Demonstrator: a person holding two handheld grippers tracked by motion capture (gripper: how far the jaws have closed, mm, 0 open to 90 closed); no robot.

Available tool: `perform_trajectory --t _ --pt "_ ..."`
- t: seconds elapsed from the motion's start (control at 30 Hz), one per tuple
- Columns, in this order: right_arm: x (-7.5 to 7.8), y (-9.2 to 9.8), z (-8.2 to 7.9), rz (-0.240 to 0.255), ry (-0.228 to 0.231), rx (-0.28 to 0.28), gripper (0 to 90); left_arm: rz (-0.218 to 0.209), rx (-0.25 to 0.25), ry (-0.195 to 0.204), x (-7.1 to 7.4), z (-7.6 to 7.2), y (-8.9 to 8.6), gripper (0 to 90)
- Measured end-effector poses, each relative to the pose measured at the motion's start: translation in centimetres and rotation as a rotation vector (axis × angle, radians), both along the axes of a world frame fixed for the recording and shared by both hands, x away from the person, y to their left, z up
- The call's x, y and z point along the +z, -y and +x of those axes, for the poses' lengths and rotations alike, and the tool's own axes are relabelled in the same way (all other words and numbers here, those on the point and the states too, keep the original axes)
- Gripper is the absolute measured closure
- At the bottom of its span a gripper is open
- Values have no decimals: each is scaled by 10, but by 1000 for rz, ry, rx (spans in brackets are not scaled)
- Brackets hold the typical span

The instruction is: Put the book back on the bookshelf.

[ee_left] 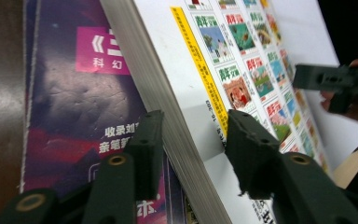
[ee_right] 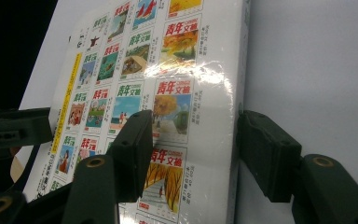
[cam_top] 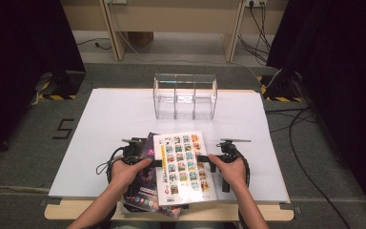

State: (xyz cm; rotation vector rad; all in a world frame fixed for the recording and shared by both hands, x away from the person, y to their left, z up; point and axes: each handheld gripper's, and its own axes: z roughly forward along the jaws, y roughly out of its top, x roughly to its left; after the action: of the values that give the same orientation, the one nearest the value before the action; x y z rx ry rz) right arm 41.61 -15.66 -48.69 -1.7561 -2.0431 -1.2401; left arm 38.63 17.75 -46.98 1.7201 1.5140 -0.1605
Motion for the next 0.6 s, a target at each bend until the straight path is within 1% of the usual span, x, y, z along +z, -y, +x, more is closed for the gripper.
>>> perform_trajectory --t 0.03,0.07,0.1,0.13,0.17,0.2,0.23,0.27,0.3,0.33,0.37,0.4,0.47,0.5,0.53,0.57,0.6 --pt "0 0 0 2 -5 -5 456 -67 24 5 3 0 -4 620" --pt "0 1 0 2 -5 -5 456 -119 26 12 8 0 -6 632" --pt "0 1 0 3 -7 -9 457 -119 26 12 8 0 -6 636" --pt "0 1 0 1 -7 -8 458 -166 26 18 11 0 -6 640" --pt "0 1 0 0 -9 -8 458 -257 21 14 15 2 -5 642" --pt "0 1 0 2 -12 -9 458 -257 21 14 15 2 -5 640" --pt "0 1 0 5 -11 -9 459 -243 12 17 17 3 -3 631" --pt "0 1 0 5 -11 -9 459 -243 12 17 17 3 -3 618" --pt "-1 1 -1 11 -15 -13 461 -255 21 -4 15 3 -4 603" --pt "-1 1 -1 11 -15 -13 461 -255 21 -4 15 3 -4 597" --pt "-1 1 -1 11 -16 -14 461 -272 32 -14 13 3 -6 597" --pt "0 1 -1 11 -16 -15 461 -279 41 -19 11 2 -7 590" --pt "0 1 0 9 -16 -13 461 -265 50 -21 8 0 -9 582" --pt "0 1 0 6 -16 -11 461 -267 67 -27 5 -1 -10 581" --pt "0 1 0 6 -16 -11 461 -267 67 -27 5 -1 -10 582" --pt "0 1 0 6 -16 -12 461 -285 90 -23 4 -3 -9 581" --pt "0 1 0 6 -16 -12 461 -285 90 -23 4 -3 -9 581"
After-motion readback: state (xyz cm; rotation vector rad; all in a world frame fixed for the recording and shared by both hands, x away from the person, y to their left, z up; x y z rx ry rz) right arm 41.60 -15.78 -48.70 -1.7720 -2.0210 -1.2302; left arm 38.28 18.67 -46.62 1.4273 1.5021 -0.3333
